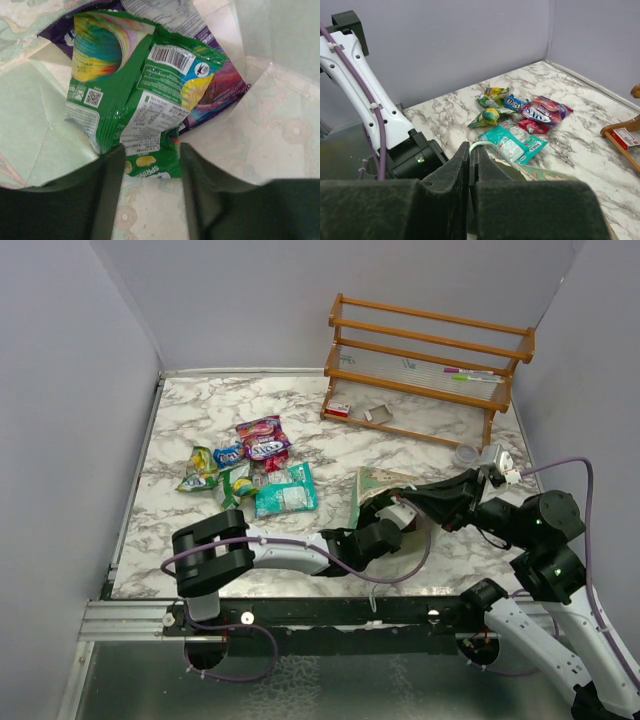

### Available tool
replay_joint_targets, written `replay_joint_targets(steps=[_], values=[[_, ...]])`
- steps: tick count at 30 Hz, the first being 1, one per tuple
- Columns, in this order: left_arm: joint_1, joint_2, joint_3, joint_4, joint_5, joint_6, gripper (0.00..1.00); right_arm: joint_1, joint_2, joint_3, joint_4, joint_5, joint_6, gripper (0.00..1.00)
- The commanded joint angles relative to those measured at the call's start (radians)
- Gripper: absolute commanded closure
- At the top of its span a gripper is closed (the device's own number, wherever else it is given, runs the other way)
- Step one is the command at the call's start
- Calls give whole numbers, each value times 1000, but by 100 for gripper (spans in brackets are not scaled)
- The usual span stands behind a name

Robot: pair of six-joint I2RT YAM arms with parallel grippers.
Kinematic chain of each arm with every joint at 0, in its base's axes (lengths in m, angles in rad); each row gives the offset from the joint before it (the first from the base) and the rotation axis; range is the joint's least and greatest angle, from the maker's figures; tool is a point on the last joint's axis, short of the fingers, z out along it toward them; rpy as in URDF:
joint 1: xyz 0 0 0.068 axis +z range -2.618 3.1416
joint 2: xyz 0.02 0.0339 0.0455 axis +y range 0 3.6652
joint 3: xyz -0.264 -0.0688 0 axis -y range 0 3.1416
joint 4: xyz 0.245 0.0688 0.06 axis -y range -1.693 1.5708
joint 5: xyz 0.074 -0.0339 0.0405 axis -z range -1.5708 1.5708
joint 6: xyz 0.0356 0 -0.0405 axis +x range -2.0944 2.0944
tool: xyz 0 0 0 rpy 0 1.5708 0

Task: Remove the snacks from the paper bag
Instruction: Take out the snack from the paper bag.

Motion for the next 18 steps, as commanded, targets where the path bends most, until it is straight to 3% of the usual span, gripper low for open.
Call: replay_joint_targets(steps=[1, 4, 11, 18], values=[[7, 46, 59, 0, -62, 42, 42, 4, -8, 10, 33, -30, 10, 98], [29, 77, 92, -19, -76, 59, 32, 5, -6, 14, 31, -35, 8, 98], [103, 145, 136, -10, -17, 99, 20, 5, 8, 17, 27, -49, 3, 98], [143, 255, 223, -20, -22, 156, 20, 5, 3, 18, 15, -41, 2, 98]])
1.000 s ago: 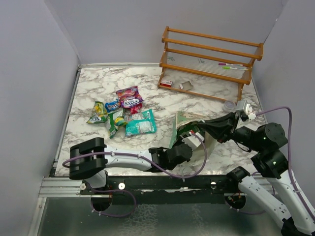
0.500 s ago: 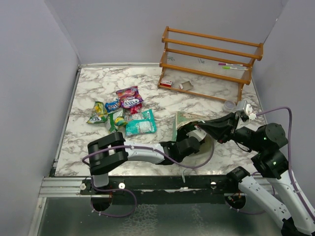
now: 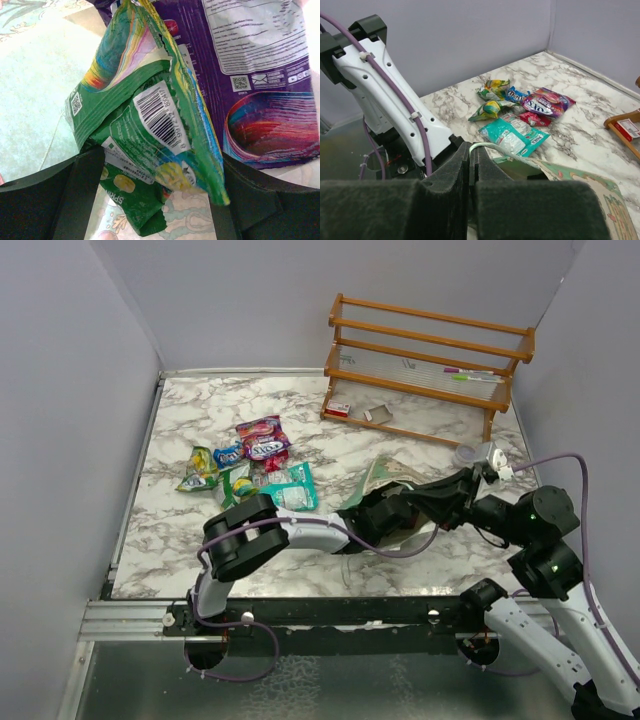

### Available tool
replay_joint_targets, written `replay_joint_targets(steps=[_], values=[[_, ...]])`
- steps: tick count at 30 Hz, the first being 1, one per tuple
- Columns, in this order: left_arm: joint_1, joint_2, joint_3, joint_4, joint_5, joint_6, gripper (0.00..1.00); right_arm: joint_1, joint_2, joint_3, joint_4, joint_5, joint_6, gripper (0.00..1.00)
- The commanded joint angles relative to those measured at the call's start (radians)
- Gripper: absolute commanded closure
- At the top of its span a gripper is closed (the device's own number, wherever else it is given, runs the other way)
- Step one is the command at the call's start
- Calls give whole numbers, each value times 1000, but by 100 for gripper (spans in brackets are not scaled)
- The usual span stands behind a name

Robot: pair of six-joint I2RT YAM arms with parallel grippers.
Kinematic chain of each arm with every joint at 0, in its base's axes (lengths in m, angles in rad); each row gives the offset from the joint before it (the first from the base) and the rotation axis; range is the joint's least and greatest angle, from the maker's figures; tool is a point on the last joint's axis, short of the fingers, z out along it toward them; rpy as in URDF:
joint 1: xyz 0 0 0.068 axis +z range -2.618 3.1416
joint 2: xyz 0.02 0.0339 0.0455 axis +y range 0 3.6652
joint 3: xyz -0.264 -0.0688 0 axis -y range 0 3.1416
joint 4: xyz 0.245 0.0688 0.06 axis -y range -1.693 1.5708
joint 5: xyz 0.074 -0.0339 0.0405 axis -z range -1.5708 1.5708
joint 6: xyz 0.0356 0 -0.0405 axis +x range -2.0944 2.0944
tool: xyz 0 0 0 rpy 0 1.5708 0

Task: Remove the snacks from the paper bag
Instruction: Take out the snack from the paper bag.

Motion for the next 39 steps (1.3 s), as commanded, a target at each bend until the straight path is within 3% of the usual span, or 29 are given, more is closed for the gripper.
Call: replay_joint_targets(steps=[1, 3, 6, 10, 14, 26, 39], values=[[22, 73, 59, -10, -4, 58, 22, 5, -17, 21, 25, -26, 2, 98], [29, 90, 63, 14, 1, 77, 31, 5, -21, 25, 18, -19, 0, 98], [33, 93, 73, 23, -16, 91, 60, 5, -22, 32, 9, -13, -2, 98], [33, 53, 59, 27, -25, 96, 89, 5, -19, 43, -15, -7, -15, 98], [31, -26, 30, 17, -8, 84, 100, 5, -23, 39, -45, 29, -36, 98], [-44, -289, -67, -8, 122, 90, 100, 5, -38, 29, -103, 249, -63, 98], [-133, -581, -171, -33, 215, 102, 100, 5, -60, 13, -122, 383, -41, 98]])
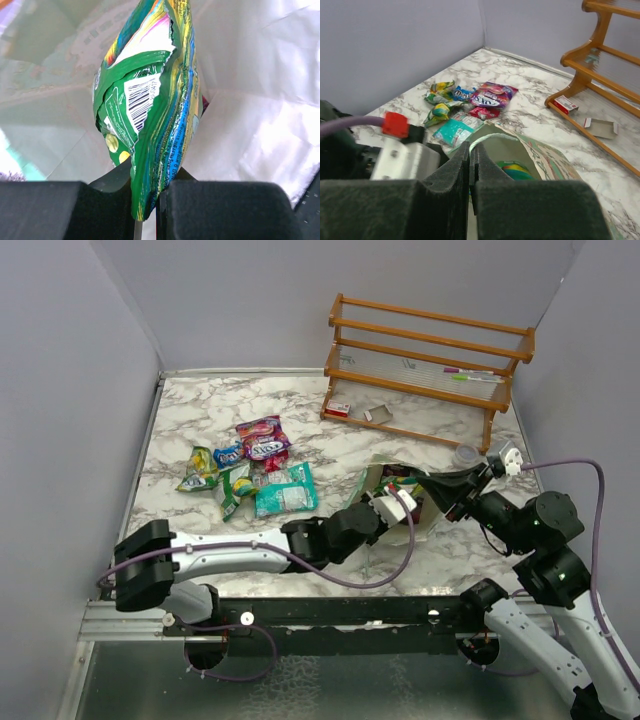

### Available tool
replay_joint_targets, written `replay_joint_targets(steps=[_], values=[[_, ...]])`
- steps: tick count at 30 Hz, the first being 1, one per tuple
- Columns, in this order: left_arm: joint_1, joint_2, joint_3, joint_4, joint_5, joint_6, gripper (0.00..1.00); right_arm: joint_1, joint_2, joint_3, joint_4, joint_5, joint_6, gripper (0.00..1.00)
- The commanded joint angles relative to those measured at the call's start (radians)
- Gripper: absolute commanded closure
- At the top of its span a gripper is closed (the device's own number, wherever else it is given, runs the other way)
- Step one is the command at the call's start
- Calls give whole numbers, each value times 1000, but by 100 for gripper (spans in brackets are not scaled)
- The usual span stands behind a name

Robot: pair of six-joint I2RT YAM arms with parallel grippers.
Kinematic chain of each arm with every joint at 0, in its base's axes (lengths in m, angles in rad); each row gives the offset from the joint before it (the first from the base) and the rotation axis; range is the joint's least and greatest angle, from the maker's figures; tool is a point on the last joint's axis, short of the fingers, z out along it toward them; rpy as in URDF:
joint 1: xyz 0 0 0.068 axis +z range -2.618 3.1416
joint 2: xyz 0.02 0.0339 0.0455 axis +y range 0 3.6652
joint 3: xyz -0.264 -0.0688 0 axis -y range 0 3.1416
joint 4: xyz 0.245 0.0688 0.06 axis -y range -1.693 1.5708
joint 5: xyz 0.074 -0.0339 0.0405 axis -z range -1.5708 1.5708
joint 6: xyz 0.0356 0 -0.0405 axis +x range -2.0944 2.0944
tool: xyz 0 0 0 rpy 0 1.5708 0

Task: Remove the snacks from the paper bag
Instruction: Take out the snack from the paper bag, then place the snack at the center of the board.

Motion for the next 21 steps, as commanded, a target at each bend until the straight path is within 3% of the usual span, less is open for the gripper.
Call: replay_joint_targets(steps=[1, 13, 21], values=[[-19, -137, -27, 37, 52, 2, 100, 4, -20, 6, -21, 96, 17, 98], [-21, -432, -39, 34, 64, -2, 100, 5, -29, 13, -34, 147, 18, 98], [-21, -548, -3, 3, -109, 115, 100, 5, -24, 7, -29, 152, 10, 98]])
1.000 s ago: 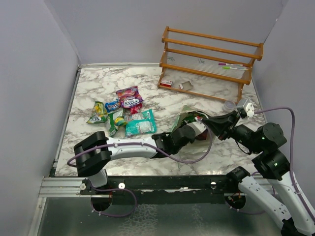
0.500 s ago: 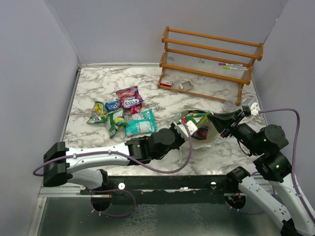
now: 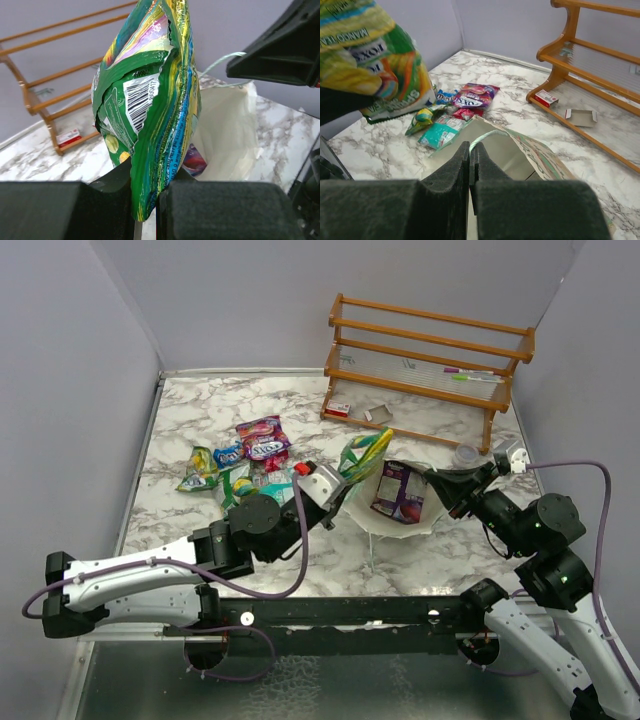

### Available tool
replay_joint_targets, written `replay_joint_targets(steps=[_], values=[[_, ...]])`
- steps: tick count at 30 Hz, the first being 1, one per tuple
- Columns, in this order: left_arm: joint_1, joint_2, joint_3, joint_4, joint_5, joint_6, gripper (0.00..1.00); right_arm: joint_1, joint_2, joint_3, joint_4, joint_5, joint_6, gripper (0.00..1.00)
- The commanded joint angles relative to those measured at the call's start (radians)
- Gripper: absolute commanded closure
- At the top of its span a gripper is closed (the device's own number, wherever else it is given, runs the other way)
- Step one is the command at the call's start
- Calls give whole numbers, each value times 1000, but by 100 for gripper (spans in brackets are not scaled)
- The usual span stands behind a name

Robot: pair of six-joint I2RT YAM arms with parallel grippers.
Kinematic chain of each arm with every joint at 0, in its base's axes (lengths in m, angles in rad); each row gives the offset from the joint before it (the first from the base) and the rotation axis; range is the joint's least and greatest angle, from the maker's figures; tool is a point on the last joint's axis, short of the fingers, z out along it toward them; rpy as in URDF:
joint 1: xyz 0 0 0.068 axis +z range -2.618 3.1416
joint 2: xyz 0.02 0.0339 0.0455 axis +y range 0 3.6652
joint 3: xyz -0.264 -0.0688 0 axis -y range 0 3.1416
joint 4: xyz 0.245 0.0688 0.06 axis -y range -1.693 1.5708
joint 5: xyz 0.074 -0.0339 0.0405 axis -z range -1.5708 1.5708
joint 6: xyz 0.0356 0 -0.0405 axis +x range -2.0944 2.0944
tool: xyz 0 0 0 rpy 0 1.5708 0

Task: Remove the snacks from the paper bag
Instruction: Place the snack at the center of the board.

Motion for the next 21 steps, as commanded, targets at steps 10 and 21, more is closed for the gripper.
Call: replay_joint_targets(steps=[10, 21], values=[[85, -6, -66, 164, -633, 269, 100, 5, -13, -8, 2, 30, -4, 98], [442, 214, 128, -389, -624, -69, 100, 5, -16, -6, -4, 34, -10, 98]])
